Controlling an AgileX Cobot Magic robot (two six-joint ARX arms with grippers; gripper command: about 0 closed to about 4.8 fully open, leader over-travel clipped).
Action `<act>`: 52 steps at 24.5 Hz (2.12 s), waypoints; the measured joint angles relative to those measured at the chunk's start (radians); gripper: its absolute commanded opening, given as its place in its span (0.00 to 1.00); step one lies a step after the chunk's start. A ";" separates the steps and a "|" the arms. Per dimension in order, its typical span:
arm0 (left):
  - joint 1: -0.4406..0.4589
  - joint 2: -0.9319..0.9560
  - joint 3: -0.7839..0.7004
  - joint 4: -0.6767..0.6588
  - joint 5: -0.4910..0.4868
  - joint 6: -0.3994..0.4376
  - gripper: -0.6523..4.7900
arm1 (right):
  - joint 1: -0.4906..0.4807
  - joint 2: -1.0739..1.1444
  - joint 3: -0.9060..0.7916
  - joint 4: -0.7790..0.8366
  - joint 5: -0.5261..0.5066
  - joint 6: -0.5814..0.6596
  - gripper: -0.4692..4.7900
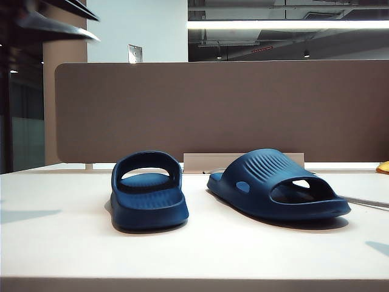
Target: Interlock the pair of blue slippers on the table with their fronts facing up.
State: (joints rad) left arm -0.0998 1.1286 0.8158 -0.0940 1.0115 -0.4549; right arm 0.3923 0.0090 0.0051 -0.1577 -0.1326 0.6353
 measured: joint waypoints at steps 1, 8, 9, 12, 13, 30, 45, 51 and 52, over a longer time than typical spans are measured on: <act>0.000 0.075 0.047 0.002 0.002 0.029 0.33 | 0.000 0.000 0.000 -0.002 0.000 0.000 0.09; 0.008 0.392 0.232 -0.054 -0.038 0.185 0.42 | 0.000 -0.001 0.000 -0.019 -0.026 0.000 0.09; 0.008 0.441 0.262 -0.072 -0.073 0.225 0.47 | 0.000 -0.001 0.000 -0.019 -0.028 0.000 0.09; 0.008 0.504 0.307 -0.111 -0.155 0.297 0.58 | 0.000 -0.001 0.000 -0.019 -0.036 0.000 0.09; 0.008 0.525 0.327 -0.114 -0.188 0.323 0.58 | 0.000 -0.001 0.000 -0.019 -0.046 0.000 0.09; 0.006 0.793 0.521 -0.194 -0.164 0.446 0.58 | 0.000 -0.001 0.000 -0.019 -0.048 -0.003 0.09; -0.005 0.857 0.529 -0.195 -0.159 0.504 0.58 | 0.000 -0.001 0.000 -0.019 -0.048 -0.003 0.09; -0.014 0.859 0.531 -0.191 -0.129 0.507 0.58 | 0.000 -0.001 0.000 -0.019 -0.048 -0.003 0.09; -0.015 0.859 0.531 -0.192 -0.127 0.511 0.58 | 0.000 -0.001 0.000 -0.019 -0.048 -0.004 0.09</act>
State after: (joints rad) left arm -0.1146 1.9881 1.3468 -0.2855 0.8841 0.0559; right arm 0.3927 0.0082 0.0051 -0.1764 -0.1810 0.6315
